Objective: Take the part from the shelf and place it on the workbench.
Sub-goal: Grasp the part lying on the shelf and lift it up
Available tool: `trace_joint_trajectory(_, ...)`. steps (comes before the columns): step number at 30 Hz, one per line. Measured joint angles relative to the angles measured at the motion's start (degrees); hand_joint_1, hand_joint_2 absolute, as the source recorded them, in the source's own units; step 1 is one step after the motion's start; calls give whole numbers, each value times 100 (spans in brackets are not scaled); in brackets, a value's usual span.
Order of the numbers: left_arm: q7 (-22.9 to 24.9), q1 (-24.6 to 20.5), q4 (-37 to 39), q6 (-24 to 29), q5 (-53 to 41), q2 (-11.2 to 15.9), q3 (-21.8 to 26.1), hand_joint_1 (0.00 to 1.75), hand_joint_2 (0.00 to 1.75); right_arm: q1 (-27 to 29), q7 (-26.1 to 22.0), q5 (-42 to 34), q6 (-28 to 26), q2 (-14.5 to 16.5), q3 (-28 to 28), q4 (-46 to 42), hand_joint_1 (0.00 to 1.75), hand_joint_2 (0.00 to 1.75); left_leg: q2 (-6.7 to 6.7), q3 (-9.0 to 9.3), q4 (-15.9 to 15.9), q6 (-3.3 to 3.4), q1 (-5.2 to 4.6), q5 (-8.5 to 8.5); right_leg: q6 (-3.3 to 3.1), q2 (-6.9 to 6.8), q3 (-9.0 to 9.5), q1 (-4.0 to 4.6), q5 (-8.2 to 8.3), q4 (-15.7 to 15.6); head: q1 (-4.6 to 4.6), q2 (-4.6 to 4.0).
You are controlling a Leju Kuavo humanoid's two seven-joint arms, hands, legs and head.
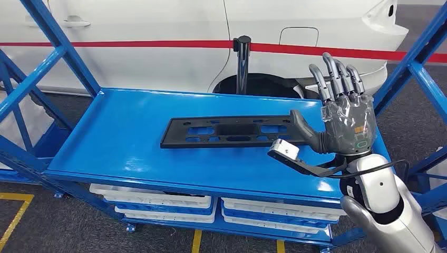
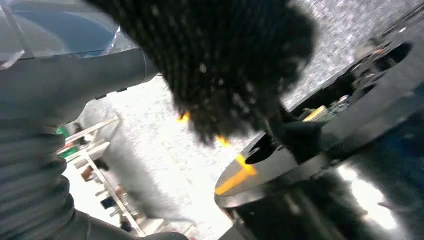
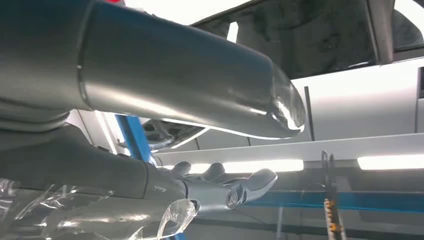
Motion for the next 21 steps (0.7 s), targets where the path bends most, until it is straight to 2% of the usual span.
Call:
trace_joint_trajectory(2,-44,7,-1,0,0,7,-9,0,175,1,-10,11,2,-2,0,-1,0,0,0,-10,18,-20,10,-7,-35,1,-5,-2,13,-4,2,0)
trace_joint_trajectory(4,-89,14,-1,0,0,16,-28,0,175,-2,-28,25,7,-4,0,-3,0,0,3,-127,282,-83,36,-177,-91,-1,-9,-15,34,-13,-1,0)
trace_joint_trajectory(5,-89,10,-2,0,0,21,-41,0,175,-5,-35,27,10,-5,0,-4,0,0,4,-278,615,-123,54,-361,-108,-4,-10,-25,41,-16,-1,0)
trace_joint_trajectory(7,-80,-9,-3,10,0,21,-88,0,175,-4,-43,30,14,-4,0,-4,0,0,6,-711,1545,-192,88,-787,-121,-9,-18,-27,43,-16,-4,0)
trace_joint_trajectory(8,-73,-21,-4,15,1,22,-122,0,175,-3,-45,31,16,-3,0,-4,0,0,6,-887,1909,-207,97,-910,-122,-12,-19,-26,43,-15,-4,0)
trace_joint_trajectory(9,-70,-31,-5,20,4,23,-152,0,131,-2,-46,34,22,-3,1,-4,0,0,6,-958,2054,-207,100,-922,-123,-12,-16,-23,42,-15,-4,0)
trace_joint_trajectory(10,-76,-36,-6,20,9,24,-174,0,87,-3,-47,39,27,-3,2,-4,0,0,6,-899,1934,-191,95,-819,-123,-9,-8,-17,42,-15,-4,0)
trace_joint_trajectory(11,-88,-35,-7,20,18,25,-187,0,44,-7,-46,48,36,-3,2,-4,0,0,5,-717,1561,-154,86,-624,-123,-3,3,-7,42,-16,-4,0)
trace_joint_trajectory(12,-102,-25,-10,20,28,32,-194,0,0,-14,-45,56,44,-3,1,-5,0,0,3,-464,1054,-93,67,-401,-121,5,16,-5,42,-22,-4,0)
trace_joint_trajectory(13,-108,-6,-14,20,36,42,-204,0,0,-21,-44,62,50,-4,-1,-8,0,0,2,-227,566,-27,39,-216,-116,12,23,8,41,-26,-5,0)
trace_joint_trajectory(14,-103,14,-17,20,42,52,-214,0,0,-28,-40,66,58,-5,-2,-12,0,0,6,-61,214,26,15,-93,-106,17,25,14,41,-32,-4,0)
trace_joint_trajectory(15,-83,30,-20,20,44,62,-223,0,0,-30,-38,65,66,-7,-3,-15,0,0,9,20,29,61,-9,-41,-89,19,24,14,42,-39,-4,0)
trace_joint_trajectory(18,10,36,-20,20,46,65,-246,0,0,-35,-29,-15,70,-6,-4,-23,0,0,17,51,-72,78,-10,9,-1,11,25,17,28,-51,-2,0)
trace_joint_trajectory(19,38,35,-20,20,47,64,-257,0,0,-38,-26,-75,58,-4,-5,-30,0,0,19,66,-105,85,6,33,28,4,-20,20,-60,62,1,0)
trace_joint_trajectory(20,60,32,-20,20,48,62,-272,0,0,-37,-23,-135,44,-2,-5,-37,0,0,20,81,-135,94,22,56,49,-1,-128,25,-220,314,3,0)
trace_joint_trajectory(21,78,31,-20,20,48,60,-289,0,0,-30,-21,-187,31,1,-4,-43,0,0,22,81,-142,102,26,64,59,-8,-312,22,-441,716,7,0)
